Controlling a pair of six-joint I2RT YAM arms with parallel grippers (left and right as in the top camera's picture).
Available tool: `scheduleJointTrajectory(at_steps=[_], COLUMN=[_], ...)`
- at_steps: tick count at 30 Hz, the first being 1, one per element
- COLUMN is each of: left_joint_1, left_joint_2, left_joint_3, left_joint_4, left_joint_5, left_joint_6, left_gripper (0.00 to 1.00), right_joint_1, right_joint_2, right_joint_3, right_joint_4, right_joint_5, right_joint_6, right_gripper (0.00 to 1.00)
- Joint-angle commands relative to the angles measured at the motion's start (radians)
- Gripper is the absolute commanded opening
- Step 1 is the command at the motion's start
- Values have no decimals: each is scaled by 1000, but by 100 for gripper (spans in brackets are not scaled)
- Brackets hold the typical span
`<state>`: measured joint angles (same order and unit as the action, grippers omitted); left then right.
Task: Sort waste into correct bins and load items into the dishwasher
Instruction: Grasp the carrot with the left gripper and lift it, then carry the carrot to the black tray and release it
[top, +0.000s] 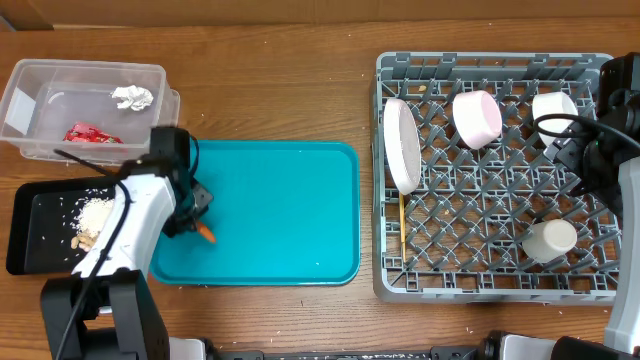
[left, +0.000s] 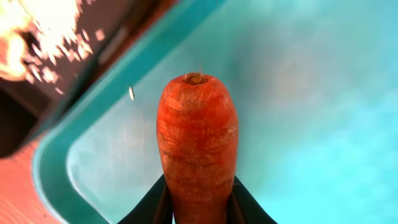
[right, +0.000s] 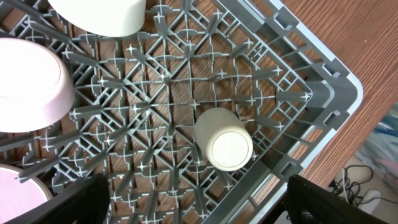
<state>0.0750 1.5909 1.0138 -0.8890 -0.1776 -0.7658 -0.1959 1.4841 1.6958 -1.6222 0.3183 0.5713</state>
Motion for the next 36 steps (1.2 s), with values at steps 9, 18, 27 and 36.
scheduleJointTrajectory(at_steps=[9,18,27,36], left_joint_1=[275,532,607,607], left_joint_2=[2,6,87,206], left_joint_3=[89,88,87,87], left_joint_4=[6,138,232,243], left_joint_5=[-32,-6,-15,-13], left_joint_6=[18,18,19,19], left_gripper=[4,4,4,18], right_joint_1=[-3,-3,-3,-3], right_joint_2=[-3,-3,-3,-3], right_joint_3=[5,5,5,5], right_joint_4=[4,3,3,3], right_joint_5=[13,13,13,13], right_joint_6=[-3,-3,-3,-3], right_gripper=[92,92,92,92])
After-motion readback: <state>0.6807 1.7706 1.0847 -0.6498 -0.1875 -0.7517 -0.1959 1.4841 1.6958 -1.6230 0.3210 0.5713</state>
